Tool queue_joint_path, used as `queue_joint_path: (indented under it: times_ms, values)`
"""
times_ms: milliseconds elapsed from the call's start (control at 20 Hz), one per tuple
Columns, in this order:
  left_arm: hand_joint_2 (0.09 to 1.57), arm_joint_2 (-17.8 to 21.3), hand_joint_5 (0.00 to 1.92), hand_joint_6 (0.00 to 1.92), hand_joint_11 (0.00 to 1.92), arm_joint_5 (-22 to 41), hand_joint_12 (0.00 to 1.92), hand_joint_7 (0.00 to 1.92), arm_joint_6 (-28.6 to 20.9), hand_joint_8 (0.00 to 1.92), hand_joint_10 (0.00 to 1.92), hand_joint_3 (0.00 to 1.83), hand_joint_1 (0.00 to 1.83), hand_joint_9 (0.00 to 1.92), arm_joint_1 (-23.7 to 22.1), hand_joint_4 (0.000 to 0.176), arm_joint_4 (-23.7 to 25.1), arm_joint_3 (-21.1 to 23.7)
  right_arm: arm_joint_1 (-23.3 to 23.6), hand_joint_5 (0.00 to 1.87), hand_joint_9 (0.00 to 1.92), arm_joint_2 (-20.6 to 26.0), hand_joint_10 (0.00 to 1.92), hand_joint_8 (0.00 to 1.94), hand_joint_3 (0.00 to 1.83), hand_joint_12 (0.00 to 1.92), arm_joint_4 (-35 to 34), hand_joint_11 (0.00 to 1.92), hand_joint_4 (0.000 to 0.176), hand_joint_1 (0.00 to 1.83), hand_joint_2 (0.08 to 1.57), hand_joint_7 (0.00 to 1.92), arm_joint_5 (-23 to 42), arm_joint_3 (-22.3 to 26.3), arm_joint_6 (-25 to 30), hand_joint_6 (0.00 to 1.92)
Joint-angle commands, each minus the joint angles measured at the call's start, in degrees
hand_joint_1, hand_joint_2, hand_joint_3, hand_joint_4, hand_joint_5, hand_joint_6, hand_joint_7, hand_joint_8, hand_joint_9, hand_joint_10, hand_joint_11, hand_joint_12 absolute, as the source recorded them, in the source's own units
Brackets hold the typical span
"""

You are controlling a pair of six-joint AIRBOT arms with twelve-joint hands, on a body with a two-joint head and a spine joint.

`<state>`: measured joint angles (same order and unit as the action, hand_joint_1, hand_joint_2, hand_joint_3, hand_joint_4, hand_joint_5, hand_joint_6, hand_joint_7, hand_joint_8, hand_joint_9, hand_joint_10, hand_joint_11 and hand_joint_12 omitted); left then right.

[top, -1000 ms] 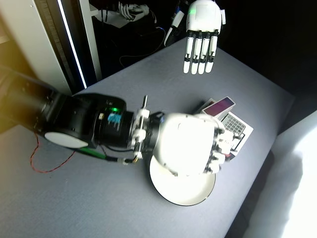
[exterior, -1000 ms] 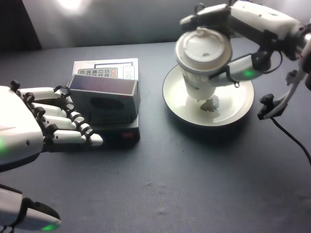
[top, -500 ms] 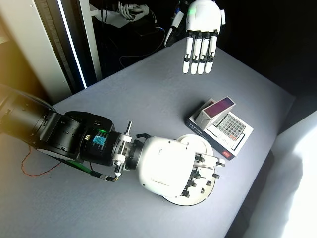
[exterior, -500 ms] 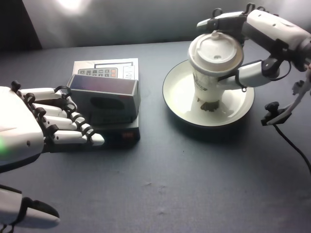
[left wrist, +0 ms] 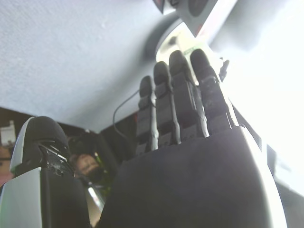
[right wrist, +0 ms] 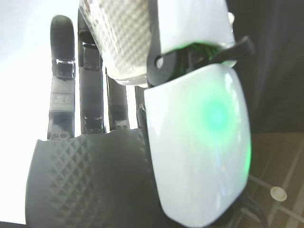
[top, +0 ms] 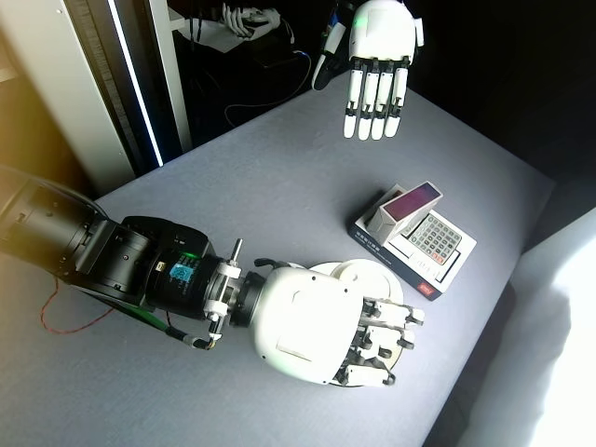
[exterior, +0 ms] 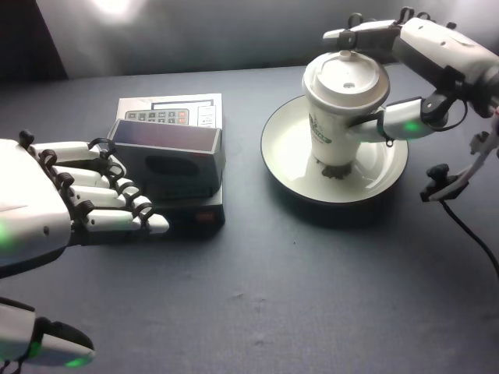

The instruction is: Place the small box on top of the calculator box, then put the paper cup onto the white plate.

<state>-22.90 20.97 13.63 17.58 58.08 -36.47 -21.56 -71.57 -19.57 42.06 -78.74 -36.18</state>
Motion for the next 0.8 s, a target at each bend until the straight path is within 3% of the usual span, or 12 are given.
queue_joint_path:
  times_ms: [0, 350, 450, 550, 650, 750]
  values:
    - [1.08, 0.39, 0.28, 0.0, 0.0, 2.93, 0.64, 0.35, 0.03, 0.01, 0.01, 0.0, 0.36, 0.33, -1.0, 0.0, -1.28, 0.1, 0.16, 0.52, 0.53, 0.43, 0.0, 0.0, 0.0, 1.19, 0.69, 0.03, 0.0, 1.11, 0.99, 0.55, 6.41, -0.33, 0.29, 0.0]
    - [1.08, 0.38, 0.3, 0.0, 0.0, 2.92, 0.64, 0.36, 0.03, 0.0, 0.0, 0.0, 0.32, 0.34, -1.02, 0.0, -1.28, 0.11, -0.08, 0.35, 0.41, 0.24, 0.0, 0.0, 0.0, 1.11, 0.69, 0.0, 0.0, 1.06, 0.96, 0.43, 6.41, -0.66, 0.29, 0.0]
    - [1.08, 0.38, 0.28, 0.0, 0.0, 2.92, 0.63, 0.35, 0.03, 0.0, 0.0, 0.0, 0.36, 0.33, -1.04, 0.0, -1.28, 0.13, -0.08, 0.19, 0.23, 0.2, 0.0, 0.0, 0.0, 0.76, 0.69, 0.0, 0.0, 1.01, 0.94, 0.26, 6.39, -0.63, 0.31, 0.0]
    - [1.07, 0.38, 0.31, 0.01, 0.0, 2.93, 0.67, 0.37, 0.03, 0.0, 0.0, 0.0, 0.38, 0.35, -1.05, 0.0, -1.28, 0.13, -0.08, 0.13, 0.17, 0.2, 0.0, 0.0, 0.0, 0.58, 0.69, 0.0, 0.0, 1.0, 0.94, 0.17, 6.37, -0.62, 0.31, 0.0]
    - [1.07, 0.38, 0.3, 0.0, 0.0, 2.93, 0.64, 0.36, 0.03, 0.0, 0.0, 0.0, 0.38, 0.35, -1.07, 0.0, -1.28, 0.15, -0.1, 0.13, 0.16, 0.23, 0.0, 0.0, 0.0, 0.56, 0.7, 0.0, 0.0, 0.98, 0.94, 0.18, 6.19, -0.62, 0.32, 0.0]
    - [1.07, 0.39, 0.31, 0.0, 0.0, 2.94, 0.64, 0.37, 0.03, 0.0, 0.0, 0.0, 0.38, 0.34, -1.07, 0.0, -1.28, 0.19, -0.08, 0.1, 0.12, 0.25, 0.0, 0.0, 0.0, 0.42, 0.7, 0.0, 0.0, 0.99, 0.94, 0.15, 5.66, -0.61, 0.61, 0.0]
